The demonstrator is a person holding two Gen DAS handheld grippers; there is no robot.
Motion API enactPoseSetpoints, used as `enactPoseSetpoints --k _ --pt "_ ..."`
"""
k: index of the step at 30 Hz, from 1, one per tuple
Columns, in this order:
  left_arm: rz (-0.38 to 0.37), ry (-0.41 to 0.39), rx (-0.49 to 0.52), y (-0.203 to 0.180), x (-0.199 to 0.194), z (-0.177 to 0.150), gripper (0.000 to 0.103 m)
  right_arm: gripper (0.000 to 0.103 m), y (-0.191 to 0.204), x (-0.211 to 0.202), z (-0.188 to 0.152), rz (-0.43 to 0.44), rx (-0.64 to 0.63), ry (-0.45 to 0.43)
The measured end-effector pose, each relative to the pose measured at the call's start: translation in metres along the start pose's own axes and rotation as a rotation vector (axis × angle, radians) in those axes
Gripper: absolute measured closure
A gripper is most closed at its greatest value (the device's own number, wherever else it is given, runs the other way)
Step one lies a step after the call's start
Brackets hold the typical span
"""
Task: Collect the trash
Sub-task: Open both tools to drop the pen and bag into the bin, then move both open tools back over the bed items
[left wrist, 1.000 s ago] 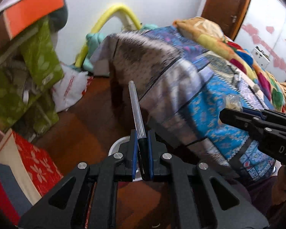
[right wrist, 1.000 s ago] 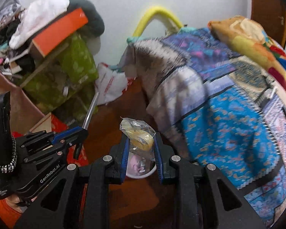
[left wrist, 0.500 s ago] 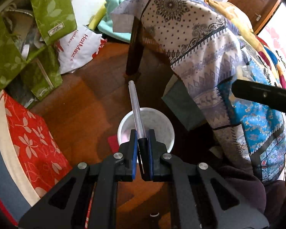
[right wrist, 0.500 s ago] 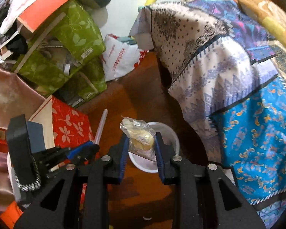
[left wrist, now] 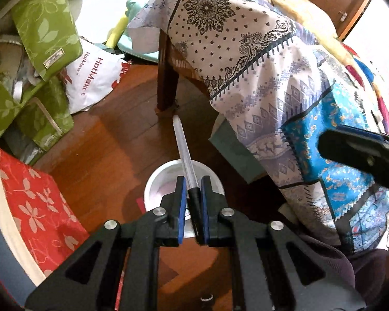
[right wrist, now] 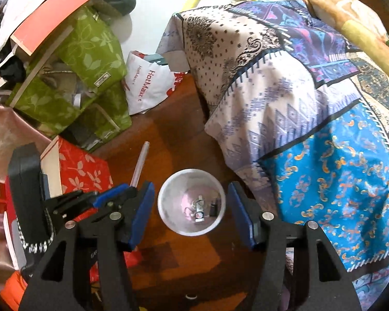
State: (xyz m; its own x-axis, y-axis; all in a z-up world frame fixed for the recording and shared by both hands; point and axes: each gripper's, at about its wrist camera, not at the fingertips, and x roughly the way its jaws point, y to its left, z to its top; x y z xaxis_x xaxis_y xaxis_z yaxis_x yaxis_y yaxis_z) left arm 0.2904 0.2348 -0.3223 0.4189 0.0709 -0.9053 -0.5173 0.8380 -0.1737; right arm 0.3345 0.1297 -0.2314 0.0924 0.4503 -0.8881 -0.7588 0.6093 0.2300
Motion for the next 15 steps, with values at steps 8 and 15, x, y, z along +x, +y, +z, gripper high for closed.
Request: enactPoseSetpoints --k 8,15 --pt "0.079 -0.005 0.076 -0.014 -0.016 -0.009 0.075 0.048 -0.005 -0.019 -0.013 -0.019 -0.028 -0.018" --pt "0.081 -0.036 0.091 -0.025 -0.054 -0.019 0.074 0.048 -0.007 -0.055 -0.025 -0.021 -0.032 -0.072"
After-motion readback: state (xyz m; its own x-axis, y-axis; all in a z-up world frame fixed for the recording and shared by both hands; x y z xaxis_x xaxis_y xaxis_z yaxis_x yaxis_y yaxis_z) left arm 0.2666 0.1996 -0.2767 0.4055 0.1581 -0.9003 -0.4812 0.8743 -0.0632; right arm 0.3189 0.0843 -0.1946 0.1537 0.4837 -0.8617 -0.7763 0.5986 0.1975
